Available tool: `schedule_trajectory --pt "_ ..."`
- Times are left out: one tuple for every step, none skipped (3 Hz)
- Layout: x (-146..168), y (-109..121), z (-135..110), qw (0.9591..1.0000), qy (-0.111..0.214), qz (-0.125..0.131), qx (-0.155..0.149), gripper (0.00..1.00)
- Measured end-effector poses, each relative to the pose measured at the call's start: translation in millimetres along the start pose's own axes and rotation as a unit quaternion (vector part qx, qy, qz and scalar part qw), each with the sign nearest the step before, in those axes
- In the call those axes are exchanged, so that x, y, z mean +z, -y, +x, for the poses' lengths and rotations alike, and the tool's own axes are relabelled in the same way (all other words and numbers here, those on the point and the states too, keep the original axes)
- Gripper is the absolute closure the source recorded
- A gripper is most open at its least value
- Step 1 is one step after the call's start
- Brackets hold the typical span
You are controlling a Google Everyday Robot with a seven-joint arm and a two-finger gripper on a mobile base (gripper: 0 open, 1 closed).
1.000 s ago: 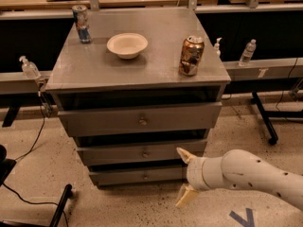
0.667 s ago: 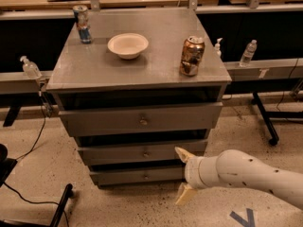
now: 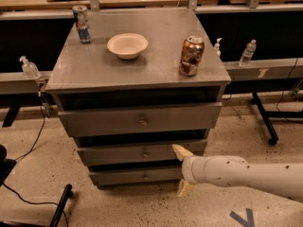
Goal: Open middle drawer
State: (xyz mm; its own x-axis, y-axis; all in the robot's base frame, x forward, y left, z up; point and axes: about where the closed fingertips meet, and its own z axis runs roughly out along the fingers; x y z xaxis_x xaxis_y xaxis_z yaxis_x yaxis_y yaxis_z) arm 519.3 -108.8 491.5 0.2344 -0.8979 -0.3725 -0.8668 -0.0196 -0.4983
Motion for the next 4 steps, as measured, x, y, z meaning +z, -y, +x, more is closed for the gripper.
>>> schedule_trajectory --pt "24.7 9.1 24.9 0.9993 -0.019 0.017 -0.025 0.00" --pt "54.6 29.1 45.5 0.9983 -0.037 0.033 -0.030 0.00" --pt "76.1 47.2 53.1 0.9977 -0.047 0.040 -0.027 0.00" --pt "101.6 59.1 56.3 0.9974 -0.057 0.036 -0.023 0.00"
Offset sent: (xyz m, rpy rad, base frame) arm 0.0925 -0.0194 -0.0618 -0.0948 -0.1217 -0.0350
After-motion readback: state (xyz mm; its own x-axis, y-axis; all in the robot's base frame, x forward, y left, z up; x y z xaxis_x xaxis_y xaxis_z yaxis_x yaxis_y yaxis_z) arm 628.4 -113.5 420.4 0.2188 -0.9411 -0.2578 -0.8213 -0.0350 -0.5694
